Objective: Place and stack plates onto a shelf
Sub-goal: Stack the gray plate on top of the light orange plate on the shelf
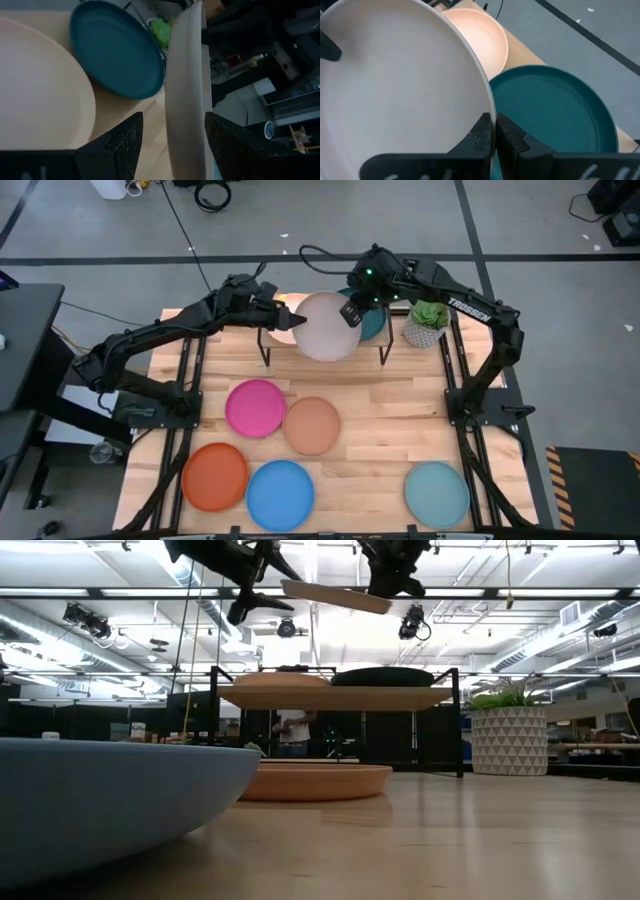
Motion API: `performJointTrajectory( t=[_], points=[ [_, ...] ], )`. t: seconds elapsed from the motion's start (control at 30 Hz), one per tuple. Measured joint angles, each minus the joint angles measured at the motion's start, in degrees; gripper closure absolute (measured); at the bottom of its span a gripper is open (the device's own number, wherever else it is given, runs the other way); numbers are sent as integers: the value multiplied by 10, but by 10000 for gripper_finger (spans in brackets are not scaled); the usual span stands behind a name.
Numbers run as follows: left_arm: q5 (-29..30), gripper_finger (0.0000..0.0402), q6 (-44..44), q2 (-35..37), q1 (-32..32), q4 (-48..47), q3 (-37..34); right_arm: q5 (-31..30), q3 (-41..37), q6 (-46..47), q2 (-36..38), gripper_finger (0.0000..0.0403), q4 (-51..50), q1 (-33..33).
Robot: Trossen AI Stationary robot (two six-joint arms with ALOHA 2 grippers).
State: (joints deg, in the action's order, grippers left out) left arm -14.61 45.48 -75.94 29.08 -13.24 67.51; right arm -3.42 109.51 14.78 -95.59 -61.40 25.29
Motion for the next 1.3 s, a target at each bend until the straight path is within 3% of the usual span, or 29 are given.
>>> performJointTrajectory(
  t=[0.23, 0.4, 0.7, 0.87, 1.07, 1.3],
  points=[
    [-13, 197, 10, -25, 4, 33, 0, 12, 0, -16, 0, 386, 2, 19],
    [-41, 247, 33, -47, 3, 60, 0, 14, 0, -29, 0, 380, 5, 24],
    [-37, 343, 36, -59, 9, 62, 0, -13, 0, -45, 0, 367, 30, 31],
    [-46, 349, 42, -60, 29, 73, 0, -17, 1, -75, 0, 361, 56, 32],
    [-86, 331, 53, -59, 56, 78, 0, -12, 0, -118, 13, 308, 69, 47],
    [-133, 347, 47, -58, 111, 73, 0, -45, 0, -119, 43, 217, 67, 82]
  ],
)
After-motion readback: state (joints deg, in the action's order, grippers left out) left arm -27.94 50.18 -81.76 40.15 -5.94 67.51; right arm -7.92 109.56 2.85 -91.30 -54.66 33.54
